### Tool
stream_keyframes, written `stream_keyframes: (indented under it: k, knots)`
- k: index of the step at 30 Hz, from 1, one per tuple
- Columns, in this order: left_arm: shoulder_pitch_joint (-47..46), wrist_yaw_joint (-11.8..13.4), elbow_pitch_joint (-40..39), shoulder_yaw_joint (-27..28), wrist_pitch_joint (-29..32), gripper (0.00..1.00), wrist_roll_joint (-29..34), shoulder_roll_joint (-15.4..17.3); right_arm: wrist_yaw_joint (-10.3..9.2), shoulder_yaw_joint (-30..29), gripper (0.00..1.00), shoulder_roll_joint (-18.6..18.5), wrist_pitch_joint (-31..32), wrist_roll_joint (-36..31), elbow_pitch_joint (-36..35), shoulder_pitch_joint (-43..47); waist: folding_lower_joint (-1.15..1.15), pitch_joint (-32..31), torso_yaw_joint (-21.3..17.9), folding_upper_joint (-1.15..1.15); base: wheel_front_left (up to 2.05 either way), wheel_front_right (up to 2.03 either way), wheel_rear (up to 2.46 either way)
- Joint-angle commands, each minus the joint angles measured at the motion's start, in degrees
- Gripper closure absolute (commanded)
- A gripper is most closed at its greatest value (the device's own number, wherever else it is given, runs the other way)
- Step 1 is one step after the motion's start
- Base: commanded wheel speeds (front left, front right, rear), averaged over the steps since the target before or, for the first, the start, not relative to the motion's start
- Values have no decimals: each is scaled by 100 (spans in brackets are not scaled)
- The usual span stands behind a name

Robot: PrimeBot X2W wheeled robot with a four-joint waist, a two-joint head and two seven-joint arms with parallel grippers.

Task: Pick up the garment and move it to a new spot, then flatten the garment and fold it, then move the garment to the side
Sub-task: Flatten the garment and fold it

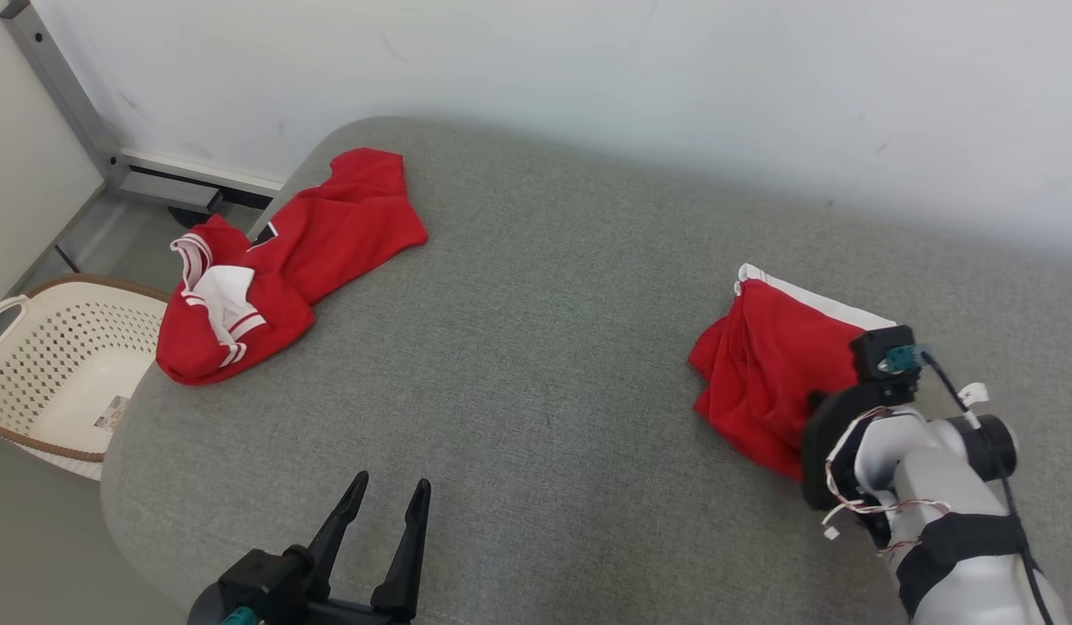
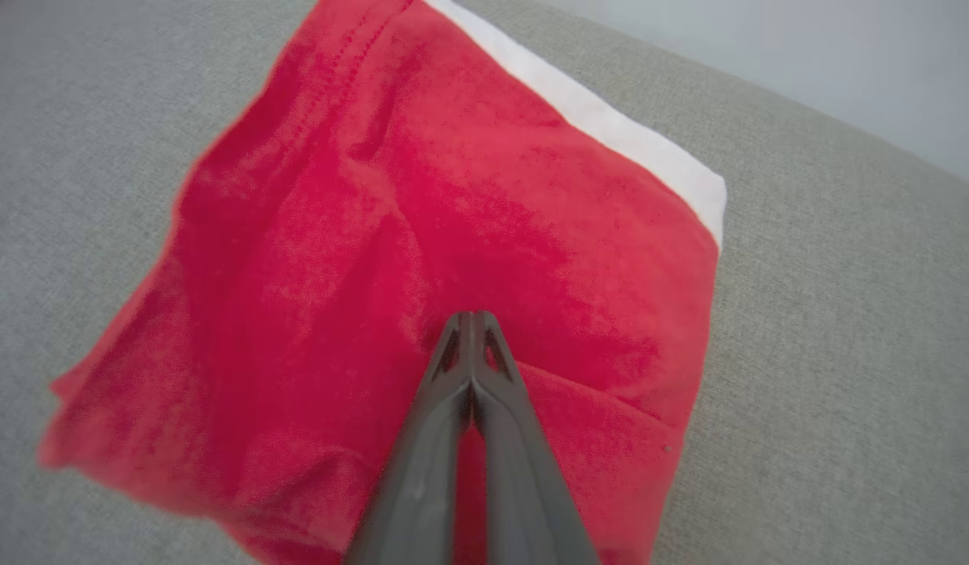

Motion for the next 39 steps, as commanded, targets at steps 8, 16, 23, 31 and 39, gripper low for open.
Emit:
stream_keyframes:
  k: [8, 16, 23, 31, 39]
  knots:
    - [-43, 0, 16, 17, -29, 0, -55, 51, -8, 1218, 100, -12, 271, 910, -415, 309, 0, -29, 90, 0, 0, 0, 0]
    - [-20, 26, -18, 38, -29, 0, -69, 54, -8, 1840, 100, -14, 583, 1316, -1037, 576, 0, -27, 67, 0, 0, 0, 0]
    - [-62, 36, -39, 46, -29, 0, -59, 42, -8, 2339, 100, -11, 853, 1732, -1725, 672, 0, 12, 37, 0, 0, 0, 0]
    - [-62, 45, -52, 94, -29, 0, -53, 49, -8, 2218, 100, -19, 1114, 1718, -2374, 490, 0, 8, -37, 0, 0, 0, 0]
    - [6, 46, -90, 134, -29, 0, -43, 83, -8, 847, 0, -16, 1925, 966, -2811, 642, 0, -7, -173, 0, 0, 0, 0]
